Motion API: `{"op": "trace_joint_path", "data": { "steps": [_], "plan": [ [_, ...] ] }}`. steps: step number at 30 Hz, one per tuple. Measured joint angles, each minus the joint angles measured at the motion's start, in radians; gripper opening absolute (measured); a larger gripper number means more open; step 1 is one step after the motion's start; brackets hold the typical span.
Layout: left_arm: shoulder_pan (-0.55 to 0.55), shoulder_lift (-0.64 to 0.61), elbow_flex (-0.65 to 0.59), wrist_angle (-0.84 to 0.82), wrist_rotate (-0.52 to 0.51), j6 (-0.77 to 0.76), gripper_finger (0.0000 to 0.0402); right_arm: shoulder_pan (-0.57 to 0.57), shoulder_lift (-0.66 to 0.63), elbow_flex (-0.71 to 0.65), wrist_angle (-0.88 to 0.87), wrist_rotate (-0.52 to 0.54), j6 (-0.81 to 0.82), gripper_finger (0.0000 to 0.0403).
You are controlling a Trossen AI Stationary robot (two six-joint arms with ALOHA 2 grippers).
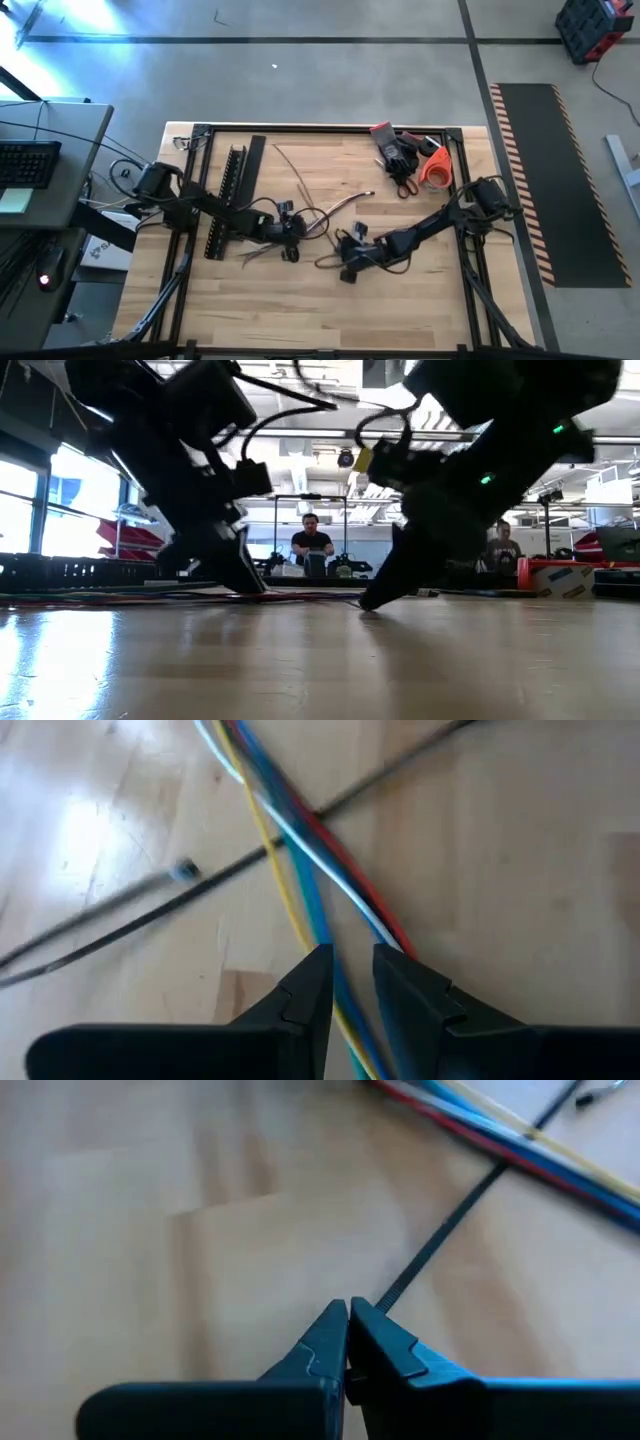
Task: Ziptie cables
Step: Wrap the cables together using the left black zip tie
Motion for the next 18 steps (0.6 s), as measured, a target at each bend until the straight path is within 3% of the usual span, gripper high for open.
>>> {"op": "trace_joint_path", "data": {
  "steps": [9, 18],
  "plan": [
    [0.002, -0.086, 0.001, -0.136, -0.028, -0.036, 0.0062, -0.067, -0.009, 0.006, -0.159, -0.01, 0.007, 0.0],
    [0.002, -0.026, 0.002, -0.109, -0.006, -0.037, 0.0062, 0.044, -0.039, 0.005, -0.296, -0.027, 0.211, 0.0]
  ]
}}
